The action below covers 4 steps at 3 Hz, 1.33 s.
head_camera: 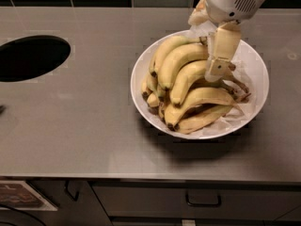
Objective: Pick banana from white bowl
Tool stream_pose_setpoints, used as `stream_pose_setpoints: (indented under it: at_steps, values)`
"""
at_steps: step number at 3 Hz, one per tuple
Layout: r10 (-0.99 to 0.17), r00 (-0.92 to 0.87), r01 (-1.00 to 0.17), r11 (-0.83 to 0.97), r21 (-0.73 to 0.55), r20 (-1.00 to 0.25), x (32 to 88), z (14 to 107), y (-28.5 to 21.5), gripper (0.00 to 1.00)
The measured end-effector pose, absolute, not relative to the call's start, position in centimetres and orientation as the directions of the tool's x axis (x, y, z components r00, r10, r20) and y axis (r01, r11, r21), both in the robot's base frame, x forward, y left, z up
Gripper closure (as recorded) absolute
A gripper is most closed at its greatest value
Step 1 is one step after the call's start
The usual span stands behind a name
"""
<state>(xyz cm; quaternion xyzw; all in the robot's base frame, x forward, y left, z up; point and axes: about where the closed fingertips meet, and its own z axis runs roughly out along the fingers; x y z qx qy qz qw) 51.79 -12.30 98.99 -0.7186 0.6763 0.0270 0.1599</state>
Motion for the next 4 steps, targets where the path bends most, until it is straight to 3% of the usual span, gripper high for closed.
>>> stream_pose_setpoints:
  at_steps: [1, 3, 4]
  values:
    - [-0.955, 0.157, -0.972, -0.105, -0.209, -0.252, 52.0, 100.3, -9.8, 0.11]
    - [-0.954, 0.161, -0.969, -0.103, -0.226, -0.254, 55.1, 100.9, -9.5, 0.45]
    - [-0.949, 0.166, -0.96, -0.094, -0.262, -0.267, 56.0, 101.2, -8.9, 0.4]
